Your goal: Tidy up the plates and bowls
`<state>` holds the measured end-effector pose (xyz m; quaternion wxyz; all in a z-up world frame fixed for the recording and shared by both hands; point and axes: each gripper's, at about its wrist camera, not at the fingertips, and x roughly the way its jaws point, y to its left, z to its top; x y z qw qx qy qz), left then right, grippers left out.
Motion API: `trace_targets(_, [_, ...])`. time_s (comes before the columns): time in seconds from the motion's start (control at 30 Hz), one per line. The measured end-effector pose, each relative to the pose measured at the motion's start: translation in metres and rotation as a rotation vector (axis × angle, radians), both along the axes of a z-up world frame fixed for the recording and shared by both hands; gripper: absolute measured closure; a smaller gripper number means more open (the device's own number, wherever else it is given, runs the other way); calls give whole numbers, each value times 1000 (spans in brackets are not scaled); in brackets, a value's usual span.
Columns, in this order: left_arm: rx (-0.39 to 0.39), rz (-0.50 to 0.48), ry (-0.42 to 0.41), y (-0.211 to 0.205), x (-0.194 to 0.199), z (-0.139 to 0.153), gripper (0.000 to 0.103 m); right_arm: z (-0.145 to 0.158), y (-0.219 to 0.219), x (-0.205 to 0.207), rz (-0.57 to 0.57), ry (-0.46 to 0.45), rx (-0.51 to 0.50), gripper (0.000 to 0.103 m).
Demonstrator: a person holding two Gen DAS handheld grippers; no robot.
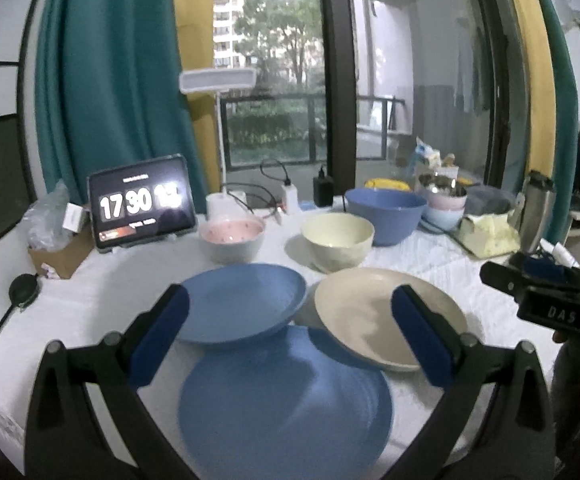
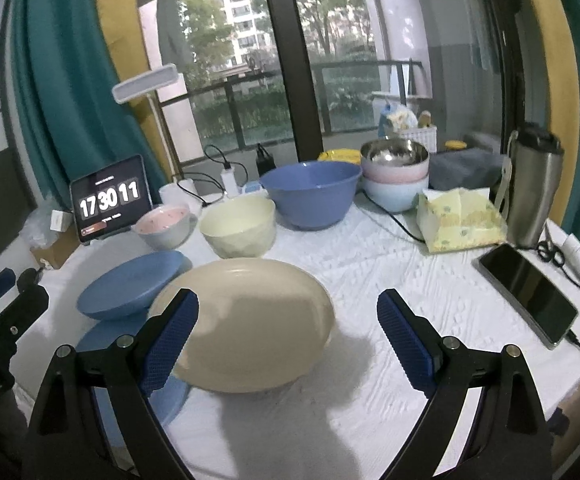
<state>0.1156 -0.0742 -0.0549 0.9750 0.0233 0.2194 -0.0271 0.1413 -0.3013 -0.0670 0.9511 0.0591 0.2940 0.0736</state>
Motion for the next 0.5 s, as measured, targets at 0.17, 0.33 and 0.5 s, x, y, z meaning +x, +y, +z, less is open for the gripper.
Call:
trace_targets(0.17, [21, -4, 67, -15, 28, -14, 2, -18, -11, 25, 5, 47, 13, 15])
trace_targets(0.33, [52, -18, 103, -30, 51, -25, 3, -37, -17, 46, 14, 99, 27, 25])
trace_targets(0.5, [68, -11, 193, -40, 76, -43, 23, -58, -22, 66, 32, 167, 41, 38])
